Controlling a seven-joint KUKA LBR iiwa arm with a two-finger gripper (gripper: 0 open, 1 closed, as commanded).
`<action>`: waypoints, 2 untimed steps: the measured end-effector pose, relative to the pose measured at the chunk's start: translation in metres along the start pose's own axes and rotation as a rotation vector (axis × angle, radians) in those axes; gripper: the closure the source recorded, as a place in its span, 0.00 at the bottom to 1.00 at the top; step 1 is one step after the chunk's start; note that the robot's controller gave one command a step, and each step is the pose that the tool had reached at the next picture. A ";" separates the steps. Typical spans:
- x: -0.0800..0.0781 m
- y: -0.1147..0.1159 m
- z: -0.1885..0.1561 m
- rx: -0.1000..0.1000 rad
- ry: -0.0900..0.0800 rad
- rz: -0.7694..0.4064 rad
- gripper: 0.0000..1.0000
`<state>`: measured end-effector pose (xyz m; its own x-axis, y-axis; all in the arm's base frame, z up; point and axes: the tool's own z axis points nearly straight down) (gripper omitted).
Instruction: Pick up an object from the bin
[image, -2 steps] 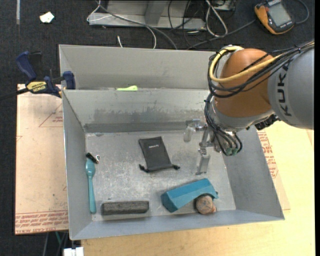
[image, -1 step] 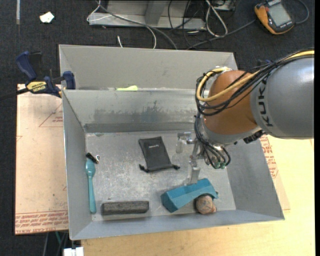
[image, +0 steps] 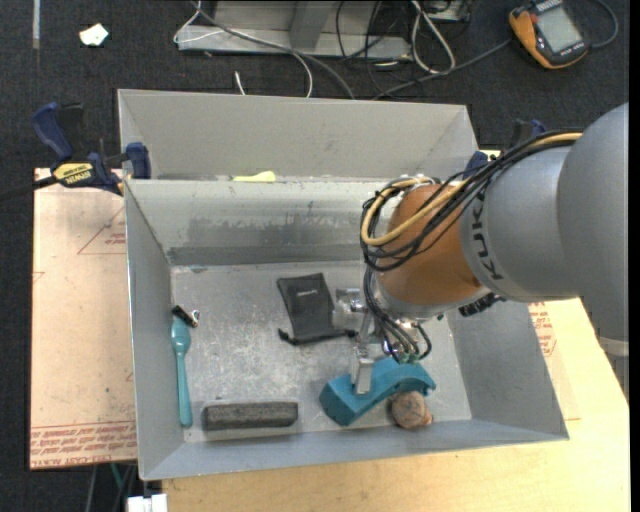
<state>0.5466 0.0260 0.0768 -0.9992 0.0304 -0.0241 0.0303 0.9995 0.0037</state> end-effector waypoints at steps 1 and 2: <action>-0.004 -0.004 -0.023 -0.002 -0.005 0.002 0.00; -0.020 0.032 -0.003 0.000 -0.007 0.165 0.00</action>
Offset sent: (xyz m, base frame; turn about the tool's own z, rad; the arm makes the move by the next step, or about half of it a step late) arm 0.0281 0.0434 -0.0017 0.1863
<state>0.5679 0.0573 0.0805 -0.9804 0.1944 -0.0302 0.1943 0.9809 0.0082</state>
